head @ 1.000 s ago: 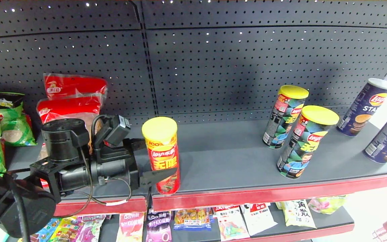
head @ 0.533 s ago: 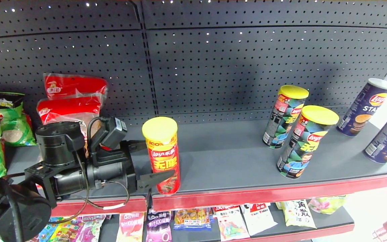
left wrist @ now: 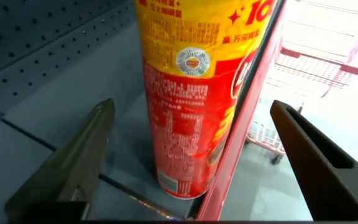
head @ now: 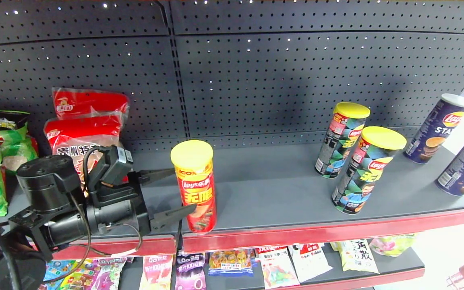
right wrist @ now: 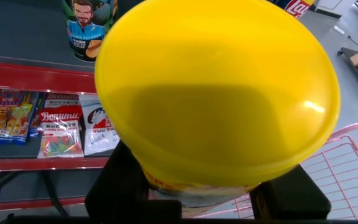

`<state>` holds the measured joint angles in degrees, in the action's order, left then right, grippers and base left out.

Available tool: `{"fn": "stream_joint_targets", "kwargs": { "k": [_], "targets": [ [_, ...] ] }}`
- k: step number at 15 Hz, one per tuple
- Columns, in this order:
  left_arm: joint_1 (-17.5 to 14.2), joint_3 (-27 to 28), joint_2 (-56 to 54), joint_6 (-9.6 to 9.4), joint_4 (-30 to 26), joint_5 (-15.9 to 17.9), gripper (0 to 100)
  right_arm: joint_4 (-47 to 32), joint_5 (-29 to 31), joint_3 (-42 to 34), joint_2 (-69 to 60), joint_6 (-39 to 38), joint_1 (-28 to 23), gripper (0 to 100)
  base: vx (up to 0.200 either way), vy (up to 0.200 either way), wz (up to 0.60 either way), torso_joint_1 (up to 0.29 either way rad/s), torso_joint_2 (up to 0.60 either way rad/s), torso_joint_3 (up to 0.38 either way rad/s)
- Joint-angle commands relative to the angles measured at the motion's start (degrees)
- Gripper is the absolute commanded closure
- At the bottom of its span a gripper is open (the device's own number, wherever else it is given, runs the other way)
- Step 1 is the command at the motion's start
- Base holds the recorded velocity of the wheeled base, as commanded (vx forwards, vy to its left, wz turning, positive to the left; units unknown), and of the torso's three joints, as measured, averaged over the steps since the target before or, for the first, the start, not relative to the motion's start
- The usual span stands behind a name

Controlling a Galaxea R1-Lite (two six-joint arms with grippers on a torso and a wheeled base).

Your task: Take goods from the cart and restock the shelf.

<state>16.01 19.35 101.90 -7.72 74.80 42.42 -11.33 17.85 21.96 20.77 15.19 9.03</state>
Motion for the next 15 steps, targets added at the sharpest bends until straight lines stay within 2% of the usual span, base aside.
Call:
{"fn": "stream_joint_targets", "kwargs": {
  "k": [1,3,4,5,7,8,9,10,12,13,14,15],
  "targets": [
    [-0.98,-2.47,-0.04,0.07,2.19,-0.06,0,-0.01,-0.01,-0.16,-0.03,0.02,0.02,100,0.0,0.0,0.0,0.0,0.0,0.0],
    [-2.82,-5.2,-0.39,0.07,5.53,-0.59,0,0.08,-0.36,-0.6,-0.12,0.02,0.11,100,0.0,0.0,0.0,0.0,0.0,0.0],
    [-3.97,-6.34,-0.91,0.07,7.2,-2.08,0,0.08,-0.62,-0.86,-0.47,0.02,0.2,100,0.0,0.0,0.0,0.0,0.0,0.0],
    [-4.93,-7.22,-1.97,0.69,8.26,-4.89,0,-0.01,-0.62,-1.04,-0.65,0.02,0.28,100,0.0,0.0,0.0,0.0,0.0,0.0],
    [-5.02,-6.69,-5.49,4.73,8.34,-14.03,0,-0.01,-0.53,-1.04,-0.65,0.02,0.11,100,0.0,0.0,0.0,0.0,0.0,0.0],
    [-5.02,-6.69,-6.28,5.78,8.34,-16.32,0,0.08,-0.44,-1.04,-0.65,0.02,0.11,100,0.0,0.0,0.0,0.0,0.0,0.0],
    [-5.02,-7.39,-8.3,6.57,7.99,-20.8,0,0.34,-0.01,-1.04,-0.82,0.02,0.02,100,0.0,0.0,0.0,0.0,0.0,0.0],
    [-5.11,-8.01,-9.26,6.66,7.82,-23.18,0,-0.1,-0.01,-0.42,-1.61,0.19,-0.07,100,0.0,0.0,0.0,0.0,0.0,0.0],
    [-5.11,-9.41,-12.34,6.57,6.41,-31.52,0,-0.01,-0.18,0.98,-0.38,0.1,0.11,100,0.0,0.0,0.0,0.0,0.0,0.0],
    [-5.11,-10.56,-14.8,6.57,4.39,-33.9,0,-0.01,-0.27,1.69,0.67,-0.51,0.2,100,0.0,0.0,0.0,0.0,0.0,0.0],
    [-5.11,-13.02,-18.49,6.4,1.31,-34.51,0,-0.01,-0.44,1.95,0.94,-0.6,0.63,100,0.0,0.0,0.0,0.0,0.0,0.0],
    [-5.11,-14.16,-23.41,6.13,-4.14,-35.48,0,0.08,-0.8,2.04,1.29,-0.69,1.34,100,0.0,0.0,0.0,0.0,0.0,0.0]
  ]
}}
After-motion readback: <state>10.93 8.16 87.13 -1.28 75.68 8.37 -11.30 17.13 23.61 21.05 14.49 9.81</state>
